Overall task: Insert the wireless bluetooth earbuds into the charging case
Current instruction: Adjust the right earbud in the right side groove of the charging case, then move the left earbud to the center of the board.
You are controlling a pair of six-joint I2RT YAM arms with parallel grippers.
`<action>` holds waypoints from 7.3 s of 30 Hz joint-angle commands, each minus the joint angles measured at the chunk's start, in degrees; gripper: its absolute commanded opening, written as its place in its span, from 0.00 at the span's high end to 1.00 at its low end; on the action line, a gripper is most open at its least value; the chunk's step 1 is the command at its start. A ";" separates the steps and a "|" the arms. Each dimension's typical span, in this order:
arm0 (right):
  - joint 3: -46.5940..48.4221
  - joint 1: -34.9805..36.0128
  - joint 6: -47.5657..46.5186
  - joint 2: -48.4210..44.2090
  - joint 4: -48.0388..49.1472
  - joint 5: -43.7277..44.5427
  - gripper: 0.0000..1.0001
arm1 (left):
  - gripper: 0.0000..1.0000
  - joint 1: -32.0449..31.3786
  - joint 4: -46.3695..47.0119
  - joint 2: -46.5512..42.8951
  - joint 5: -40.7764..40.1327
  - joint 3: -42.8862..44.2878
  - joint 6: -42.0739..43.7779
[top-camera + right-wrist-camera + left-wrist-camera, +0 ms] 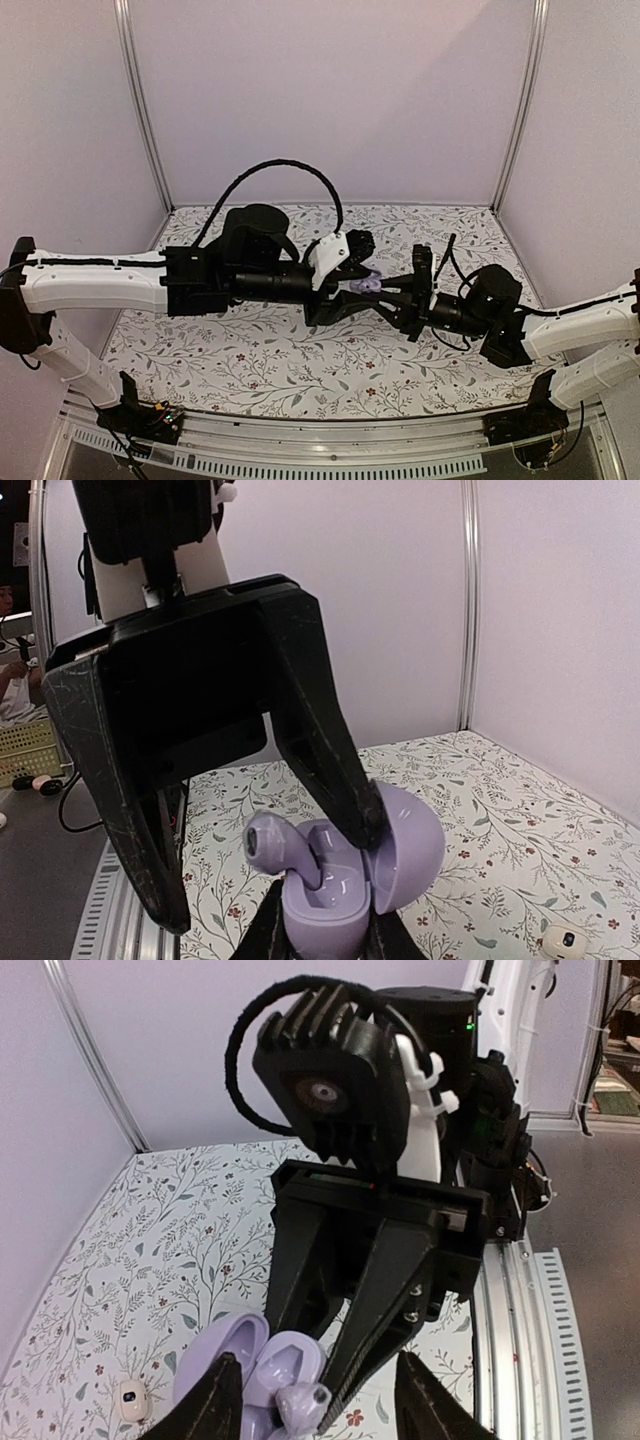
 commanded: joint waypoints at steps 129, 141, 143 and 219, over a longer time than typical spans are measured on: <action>-1.21 -3.68 2.70 -8.03 -6.96 -12.12 1.00 | 0.00 19.44 -2.92 -8.18 6.47 -2.93 -25.60; -4.78 -7.68 4.38 -12.29 -8.72 -10.86 1.00 | 0.00 35.64 -25.65 -3.68 -6.12 -6.69 -36.46; -4.94 -7.91 4.44 -12.27 -8.83 -11.15 1.00 | 0.01 36.51 -25.75 -2.75 -5.77 -7.75 -34.31; -5.23 -8.68 2.82 -14.67 -11.19 -11.00 1.00 | 0.86 35.90 -59.85 39.57 -17.13 26.60 3.24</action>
